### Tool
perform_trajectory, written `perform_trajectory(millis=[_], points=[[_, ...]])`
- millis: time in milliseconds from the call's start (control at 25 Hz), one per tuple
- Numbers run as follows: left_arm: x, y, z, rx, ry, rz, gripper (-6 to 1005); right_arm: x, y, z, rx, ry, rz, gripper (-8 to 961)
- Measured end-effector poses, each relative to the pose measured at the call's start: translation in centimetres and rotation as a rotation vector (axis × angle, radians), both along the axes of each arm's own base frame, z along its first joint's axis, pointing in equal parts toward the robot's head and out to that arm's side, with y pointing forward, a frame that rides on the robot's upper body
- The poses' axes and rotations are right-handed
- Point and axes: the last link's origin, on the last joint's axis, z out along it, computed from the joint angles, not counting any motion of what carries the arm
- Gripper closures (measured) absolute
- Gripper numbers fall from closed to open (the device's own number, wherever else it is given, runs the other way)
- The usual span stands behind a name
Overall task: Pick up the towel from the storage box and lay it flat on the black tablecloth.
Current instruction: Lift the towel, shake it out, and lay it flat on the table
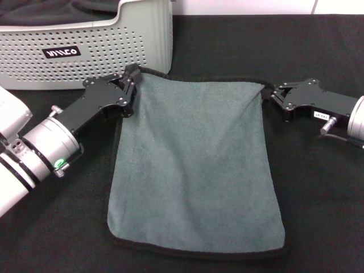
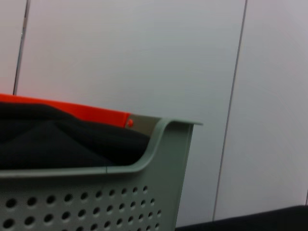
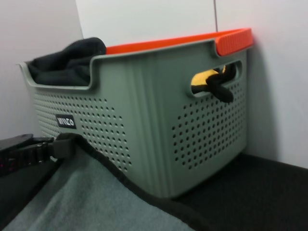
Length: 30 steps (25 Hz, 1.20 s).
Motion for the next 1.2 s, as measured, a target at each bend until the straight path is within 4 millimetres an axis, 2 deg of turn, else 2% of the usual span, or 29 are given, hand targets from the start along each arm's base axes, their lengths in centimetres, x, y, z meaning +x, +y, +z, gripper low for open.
perform_trajectory(millis=[640,1200], points=[[0.0,1.7,-1.5,-0.028,0.104,0.052,948,-0.7,2.1,-1.5,-0.007,-0.114,-0.038,947],[-0.9,2.2,-1.9,-0.037,0.166,0.108,947,-0.4,2.8,-2.1,-0.013,-0.172,-0.092,948]])
